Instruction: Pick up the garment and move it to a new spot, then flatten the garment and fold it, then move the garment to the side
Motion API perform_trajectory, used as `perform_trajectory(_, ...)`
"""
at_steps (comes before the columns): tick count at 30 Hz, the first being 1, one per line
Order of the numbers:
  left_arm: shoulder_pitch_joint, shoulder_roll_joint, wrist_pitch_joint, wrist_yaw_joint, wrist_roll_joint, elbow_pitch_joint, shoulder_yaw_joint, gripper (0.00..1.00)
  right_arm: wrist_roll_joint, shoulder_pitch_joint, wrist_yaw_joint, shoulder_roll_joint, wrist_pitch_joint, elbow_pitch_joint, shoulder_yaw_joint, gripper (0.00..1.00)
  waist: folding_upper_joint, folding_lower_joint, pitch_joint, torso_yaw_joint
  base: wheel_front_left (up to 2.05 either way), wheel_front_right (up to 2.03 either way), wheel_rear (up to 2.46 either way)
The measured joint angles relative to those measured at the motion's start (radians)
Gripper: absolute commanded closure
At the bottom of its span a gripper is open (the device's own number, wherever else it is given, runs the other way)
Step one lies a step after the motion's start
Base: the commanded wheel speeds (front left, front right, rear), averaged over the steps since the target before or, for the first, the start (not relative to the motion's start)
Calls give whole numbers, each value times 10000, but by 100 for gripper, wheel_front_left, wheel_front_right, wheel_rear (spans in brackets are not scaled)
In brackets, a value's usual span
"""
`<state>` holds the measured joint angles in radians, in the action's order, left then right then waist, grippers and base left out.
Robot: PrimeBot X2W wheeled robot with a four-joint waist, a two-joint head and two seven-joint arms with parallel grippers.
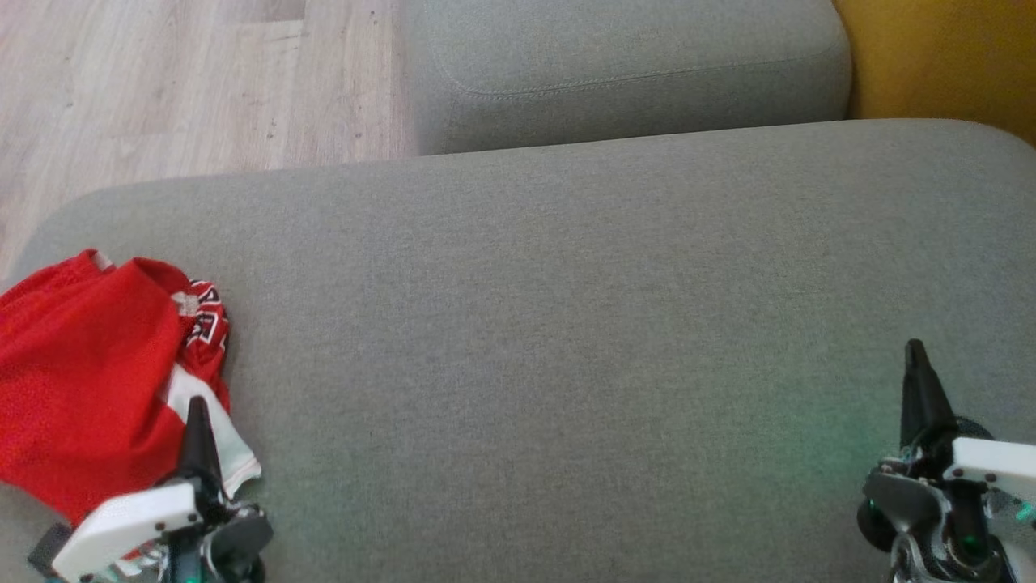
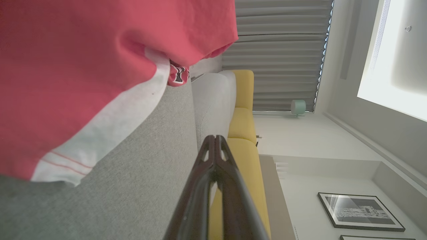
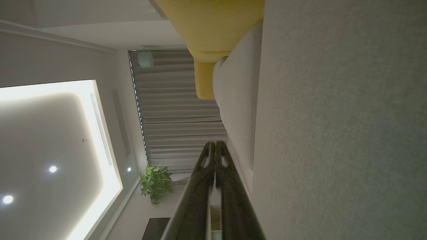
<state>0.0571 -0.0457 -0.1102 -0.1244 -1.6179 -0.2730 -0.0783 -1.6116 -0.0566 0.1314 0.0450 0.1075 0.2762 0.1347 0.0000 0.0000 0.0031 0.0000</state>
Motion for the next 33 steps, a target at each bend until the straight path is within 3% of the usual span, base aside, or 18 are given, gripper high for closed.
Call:
perform_trajectory(4,-287,19,2,13,-4,-562,75,0,0,333,0,-44,-2,570,-21,0,0,0,0,0,0,0,0)
perform_trajectory(5,-417,29,2,13,-4,-734,88,100,0,473,0,-58,-4,752,-23,100,0,0,1,0,0,0,0)
perform_trajectory(6,-568,42,2,13,-4,-905,100,0,0,625,0,-71,-4,932,-25,0,0,0,1,-1,0,0,0)
perform_trajectory(17,-791,71,251,13,598,-886,215,0,407,839,0,-90,-230,957,-334,0,0,0,3,4,0,0,0)
perform_trajectory(26,-780,69,548,27,1839,-523,370,0,1699,810,0,-90,-506,834,-418,0,0,0,-25,13,0,0,0)
perform_trajectory(33,-780,71,740,288,2915,-370,602,0,2696,811,0,-90,-727,639,-560,0,0,0,-99,21,0,0,0)
